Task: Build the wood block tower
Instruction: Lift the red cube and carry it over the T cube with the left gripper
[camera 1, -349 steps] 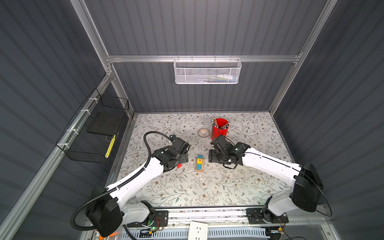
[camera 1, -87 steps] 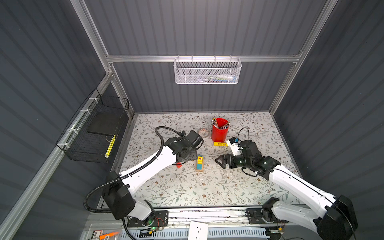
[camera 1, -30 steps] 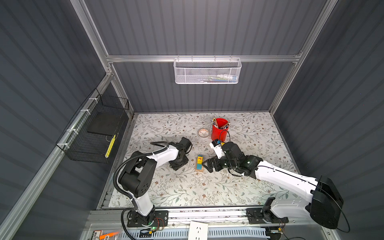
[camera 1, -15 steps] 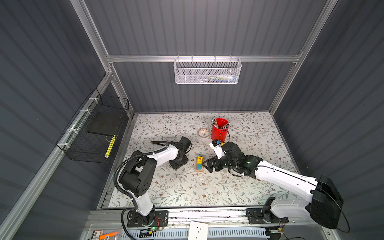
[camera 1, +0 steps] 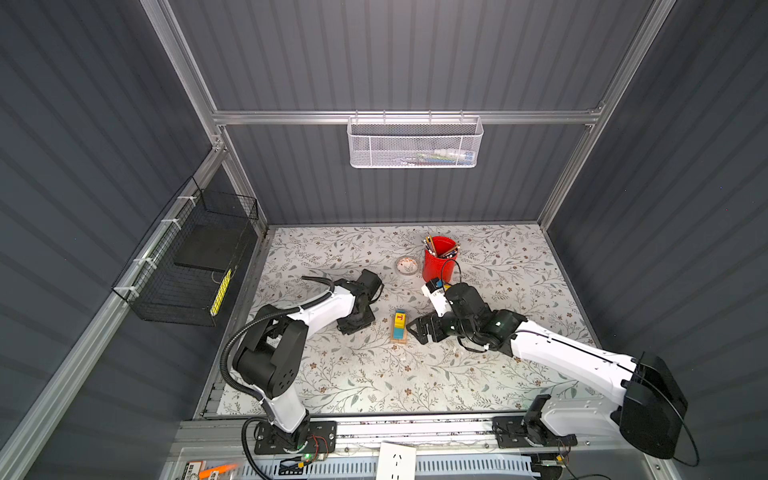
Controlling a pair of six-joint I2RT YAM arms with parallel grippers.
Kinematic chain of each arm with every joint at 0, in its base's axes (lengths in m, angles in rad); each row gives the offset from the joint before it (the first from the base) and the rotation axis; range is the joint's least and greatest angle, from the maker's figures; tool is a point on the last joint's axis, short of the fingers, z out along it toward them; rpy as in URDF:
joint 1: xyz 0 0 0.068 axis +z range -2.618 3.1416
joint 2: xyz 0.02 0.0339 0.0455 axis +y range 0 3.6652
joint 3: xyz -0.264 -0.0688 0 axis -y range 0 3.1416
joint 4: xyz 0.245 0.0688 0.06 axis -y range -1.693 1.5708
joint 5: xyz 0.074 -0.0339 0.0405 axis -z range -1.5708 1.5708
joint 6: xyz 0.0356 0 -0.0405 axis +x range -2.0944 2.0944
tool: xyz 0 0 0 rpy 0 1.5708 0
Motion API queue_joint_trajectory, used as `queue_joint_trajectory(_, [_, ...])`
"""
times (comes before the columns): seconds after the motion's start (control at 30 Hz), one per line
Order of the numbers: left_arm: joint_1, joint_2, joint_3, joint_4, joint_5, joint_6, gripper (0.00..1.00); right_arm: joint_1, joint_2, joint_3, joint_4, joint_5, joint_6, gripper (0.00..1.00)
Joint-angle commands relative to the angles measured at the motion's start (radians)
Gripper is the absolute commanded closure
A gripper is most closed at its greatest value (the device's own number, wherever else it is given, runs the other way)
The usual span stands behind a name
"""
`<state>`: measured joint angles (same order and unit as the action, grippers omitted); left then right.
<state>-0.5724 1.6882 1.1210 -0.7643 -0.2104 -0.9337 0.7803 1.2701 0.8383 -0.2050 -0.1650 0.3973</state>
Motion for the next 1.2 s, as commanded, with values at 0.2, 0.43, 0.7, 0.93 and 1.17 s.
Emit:
queue_joint_trajectory(0.2, [-0.143, -0.079, 0.219, -0.235, -0.059, 0.117, 0.80, -0.105, -0.084, -0.018, -0.044, -0.036, 0.057, 0.01])
queue_joint_trajectory(0.43, [-0.267, -0.003, 0.407, -0.286, 0.017, 0.212, 0.84, -0.176, -0.145, -0.105, -0.025, -0.063, 0.073, 0.01])
queue_joint_trajectory(0.7, [-0.304, 0.092, 0.500, -0.309, 0.063, 0.304, 0.85, -0.237, -0.215, -0.174, 0.009, -0.087, 0.094, 0.01])
queue_joint_trajectory(0.93, [-0.303, 0.134, 0.501, -0.276, 0.069, 0.307, 0.84, -0.254, -0.216, -0.178, 0.013, -0.095, 0.097, 0.01])
queue_joint_trajectory(1.17, [-0.303, 0.169, 0.490, -0.221, 0.055, 0.281, 0.82, -0.259, -0.215, -0.177, 0.014, -0.095, 0.098, 0.01])
